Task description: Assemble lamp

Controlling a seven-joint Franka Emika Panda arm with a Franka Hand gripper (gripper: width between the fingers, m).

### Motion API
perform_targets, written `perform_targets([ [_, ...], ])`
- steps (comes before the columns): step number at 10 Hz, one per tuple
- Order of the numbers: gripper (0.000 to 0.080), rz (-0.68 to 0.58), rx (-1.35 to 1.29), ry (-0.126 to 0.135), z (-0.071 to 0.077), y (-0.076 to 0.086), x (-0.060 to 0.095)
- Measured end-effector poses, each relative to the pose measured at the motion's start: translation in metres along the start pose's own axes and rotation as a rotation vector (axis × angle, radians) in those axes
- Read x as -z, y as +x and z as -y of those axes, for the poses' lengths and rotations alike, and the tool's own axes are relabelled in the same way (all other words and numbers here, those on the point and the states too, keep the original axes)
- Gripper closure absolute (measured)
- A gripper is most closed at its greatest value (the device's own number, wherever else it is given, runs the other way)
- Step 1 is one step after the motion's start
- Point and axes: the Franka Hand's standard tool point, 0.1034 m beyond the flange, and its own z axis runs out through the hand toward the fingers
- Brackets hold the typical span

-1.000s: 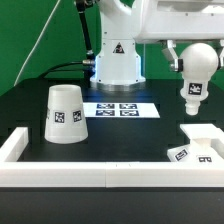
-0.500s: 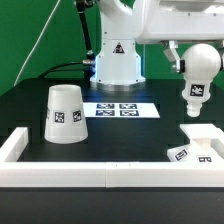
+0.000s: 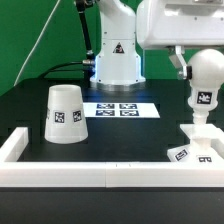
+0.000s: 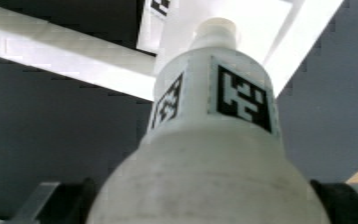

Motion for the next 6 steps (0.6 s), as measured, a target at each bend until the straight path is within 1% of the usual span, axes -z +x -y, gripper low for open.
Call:
perform_targets([
  [3, 0.0220, 0.001, 0.001, 0.001, 0.0020, -0.0007, -0.0013],
  [4, 0.0220, -0.010, 0.006, 0.000, 0.0056, -0.0020, -0.0032],
  [6, 0.0220, -0.009, 0.013, 0.000, 0.0061, -0.0043, -0.0075],
])
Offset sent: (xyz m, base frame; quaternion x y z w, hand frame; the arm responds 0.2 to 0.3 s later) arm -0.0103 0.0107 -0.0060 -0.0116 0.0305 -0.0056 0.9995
